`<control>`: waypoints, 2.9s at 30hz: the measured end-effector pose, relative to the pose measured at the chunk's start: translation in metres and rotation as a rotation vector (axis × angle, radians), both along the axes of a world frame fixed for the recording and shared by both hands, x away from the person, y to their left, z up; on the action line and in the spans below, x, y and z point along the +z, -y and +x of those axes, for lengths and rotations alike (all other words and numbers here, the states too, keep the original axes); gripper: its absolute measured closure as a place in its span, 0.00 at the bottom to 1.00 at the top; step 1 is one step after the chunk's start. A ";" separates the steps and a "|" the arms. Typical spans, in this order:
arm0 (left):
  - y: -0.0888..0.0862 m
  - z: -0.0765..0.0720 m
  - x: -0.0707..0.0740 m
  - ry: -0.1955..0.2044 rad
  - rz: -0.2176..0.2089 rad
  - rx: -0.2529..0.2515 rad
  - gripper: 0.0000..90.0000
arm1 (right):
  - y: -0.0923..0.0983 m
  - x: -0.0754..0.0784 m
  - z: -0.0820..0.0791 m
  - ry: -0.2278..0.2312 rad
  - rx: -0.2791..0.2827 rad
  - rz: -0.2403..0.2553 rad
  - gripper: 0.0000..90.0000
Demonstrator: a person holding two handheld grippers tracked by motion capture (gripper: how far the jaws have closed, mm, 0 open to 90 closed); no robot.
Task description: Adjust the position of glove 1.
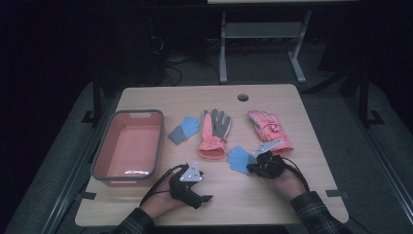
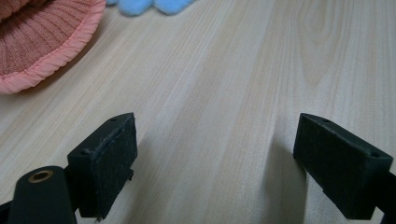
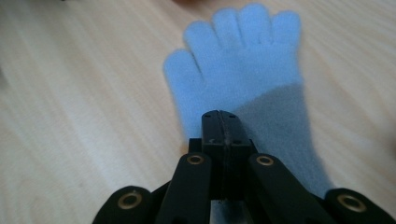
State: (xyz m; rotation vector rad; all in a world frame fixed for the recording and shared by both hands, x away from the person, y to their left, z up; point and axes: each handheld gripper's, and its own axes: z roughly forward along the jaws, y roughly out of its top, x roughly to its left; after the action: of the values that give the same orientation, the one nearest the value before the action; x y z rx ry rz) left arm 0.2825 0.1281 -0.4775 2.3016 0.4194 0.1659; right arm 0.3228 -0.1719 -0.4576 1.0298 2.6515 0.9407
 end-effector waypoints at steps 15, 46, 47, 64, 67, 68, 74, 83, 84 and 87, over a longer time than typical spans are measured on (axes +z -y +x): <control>0.000 0.000 0.000 0.004 0.000 -0.002 0.14 | -0.006 0.002 -0.034 0.006 0.078 0.003 0.99; 0.000 0.000 -0.001 0.003 -0.006 0.001 0.14 | 0.017 0.005 -0.024 0.012 0.094 -0.040 0.98; 0.000 0.000 -0.001 0.003 -0.006 0.001 0.14 | 0.017 0.005 -0.024 0.012 0.094 -0.040 0.98; 0.000 0.000 0.000 -0.001 -0.007 0.003 0.14 | -0.015 0.003 -0.039 0.013 0.285 -0.004 1.00; 0.000 0.000 0.000 0.001 -0.005 0.002 0.14 | -0.022 0.003 -0.040 0.014 0.306 0.000 1.00; 0.000 0.000 0.000 0.000 -0.004 0.002 0.14 | -0.025 0.003 -0.042 0.004 0.302 0.009 1.00; 0.000 0.000 0.000 0.000 -0.004 0.003 0.14 | -0.040 0.002 -0.043 0.013 0.353 0.018 1.00; 0.000 0.001 0.000 0.001 -0.004 0.001 0.14 | -0.039 0.013 -0.031 0.074 0.280 0.069 1.00; 0.000 0.001 0.000 0.003 0.001 -0.002 0.14 | -0.038 0.014 -0.027 0.078 0.261 0.079 1.00; 0.000 0.001 0.000 0.008 0.003 -0.004 0.14 | -0.038 0.009 -0.015 0.078 0.214 0.064 1.00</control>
State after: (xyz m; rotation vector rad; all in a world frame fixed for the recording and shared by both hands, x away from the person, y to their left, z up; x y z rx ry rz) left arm 0.2836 0.1280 -0.4774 2.3043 0.4104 0.1733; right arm 0.3079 -0.1343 -0.4490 0.7143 2.7212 1.0885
